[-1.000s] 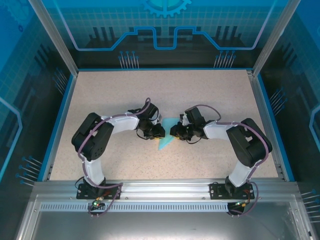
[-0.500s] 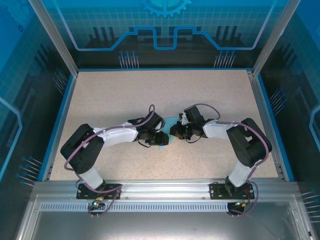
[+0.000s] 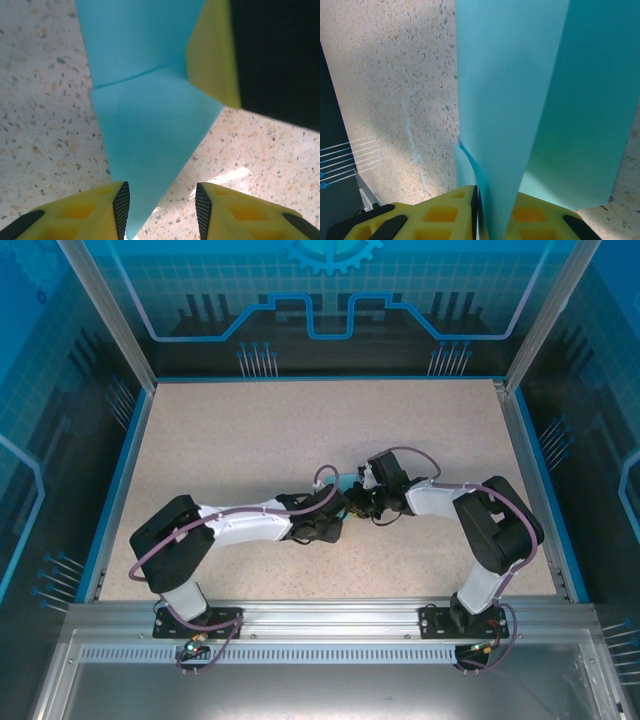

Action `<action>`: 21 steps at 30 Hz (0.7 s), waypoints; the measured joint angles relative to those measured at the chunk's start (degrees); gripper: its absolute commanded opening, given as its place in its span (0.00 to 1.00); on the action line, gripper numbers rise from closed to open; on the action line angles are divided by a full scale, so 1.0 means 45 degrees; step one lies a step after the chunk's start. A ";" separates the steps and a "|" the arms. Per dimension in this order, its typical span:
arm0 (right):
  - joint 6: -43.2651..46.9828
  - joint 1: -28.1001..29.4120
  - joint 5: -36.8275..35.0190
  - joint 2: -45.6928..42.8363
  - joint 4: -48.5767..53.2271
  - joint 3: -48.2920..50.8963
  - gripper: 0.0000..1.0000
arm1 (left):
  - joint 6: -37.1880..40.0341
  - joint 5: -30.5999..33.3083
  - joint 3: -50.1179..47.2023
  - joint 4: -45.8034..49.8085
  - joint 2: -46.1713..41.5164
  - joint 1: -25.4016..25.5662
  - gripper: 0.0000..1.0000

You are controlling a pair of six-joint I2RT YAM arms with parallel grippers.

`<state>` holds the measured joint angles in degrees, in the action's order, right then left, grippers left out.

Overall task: Fold a paper plane with a square sheet of paper (pick it up from the middle)
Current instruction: Fourth fold the wing at the center of the table.

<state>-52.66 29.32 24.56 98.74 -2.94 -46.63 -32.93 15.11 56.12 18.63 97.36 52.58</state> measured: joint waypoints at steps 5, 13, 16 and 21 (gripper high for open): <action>0.0000 0.0000 0.0034 0.0039 0.0034 -0.0165 0.17 | 0.0000 0.0947 0.0384 0.0131 0.0447 0.0389 0.37; 0.0000 0.0000 0.0034 0.0063 0.0087 -0.0165 0.17 | -0.0053 0.1705 0.0379 0.0350 0.0714 0.0457 0.33; 0.0000 0.0000 0.0034 0.0063 0.0092 -0.0170 0.17 | -0.0053 0.1831 0.0379 0.0359 0.0738 0.0481 0.31; 0.0000 0.0000 0.0034 0.0063 0.0097 -0.0170 0.17 | -0.0053 0.1928 0.0379 0.0364 0.1010 0.0539 0.26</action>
<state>-52.66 29.32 24.71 99.02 -2.50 -47.40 -33.17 23.79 57.82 20.27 101.91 55.00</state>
